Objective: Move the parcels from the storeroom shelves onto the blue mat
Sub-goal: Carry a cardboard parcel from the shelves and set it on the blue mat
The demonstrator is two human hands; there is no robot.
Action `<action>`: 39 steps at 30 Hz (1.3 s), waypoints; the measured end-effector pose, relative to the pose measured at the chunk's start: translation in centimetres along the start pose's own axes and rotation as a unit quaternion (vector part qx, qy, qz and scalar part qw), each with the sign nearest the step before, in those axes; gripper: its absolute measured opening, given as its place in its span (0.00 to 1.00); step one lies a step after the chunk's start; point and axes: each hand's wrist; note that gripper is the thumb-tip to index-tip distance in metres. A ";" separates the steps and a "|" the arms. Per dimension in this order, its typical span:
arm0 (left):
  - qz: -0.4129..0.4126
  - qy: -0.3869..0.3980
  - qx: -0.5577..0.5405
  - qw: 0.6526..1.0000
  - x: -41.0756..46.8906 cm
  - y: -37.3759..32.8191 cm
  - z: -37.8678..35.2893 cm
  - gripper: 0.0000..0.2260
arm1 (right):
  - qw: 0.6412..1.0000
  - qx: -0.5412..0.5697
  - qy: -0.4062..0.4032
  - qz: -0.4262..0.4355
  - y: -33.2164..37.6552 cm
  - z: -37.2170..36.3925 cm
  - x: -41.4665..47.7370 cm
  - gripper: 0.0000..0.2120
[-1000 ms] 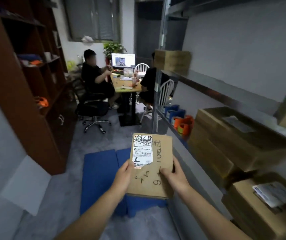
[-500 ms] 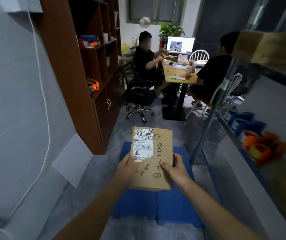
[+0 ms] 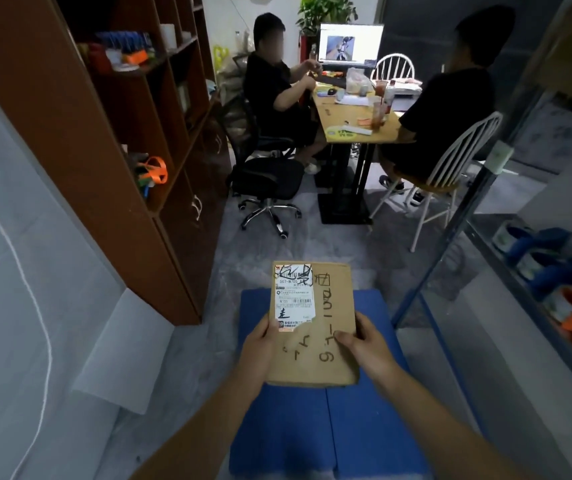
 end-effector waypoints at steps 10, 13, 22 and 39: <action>0.002 -0.049 -0.025 0.998 12.1 -4.0 -1.2 0.15 | 0.998 0.004 0.058 -0.013 3.5 1.5 14.4 0.19; 0.013 -0.060 -0.020 0.998 15.6 -4.2 -0.7 0.14 | 0.998 0.015 0.047 -0.027 4.0 1.3 17.7 0.18; 0.093 -0.020 -0.029 0.995 30.9 -3.0 2.9 0.15 | 0.998 0.034 -0.009 -0.057 4.9 -2.8 30.6 0.15; 0.233 0.021 -0.031 0.972 60.4 19.7 6.5 0.11 | 0.981 -0.044 -0.042 -0.186 -18.9 -11.6 60.8 0.24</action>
Point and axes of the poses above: each hand's wrist, its own x-axis towards the middle knuckle, its own z-axis out of the back of the hand, y = z × x, and after that the axes turned 5 degrees about y, right-handed
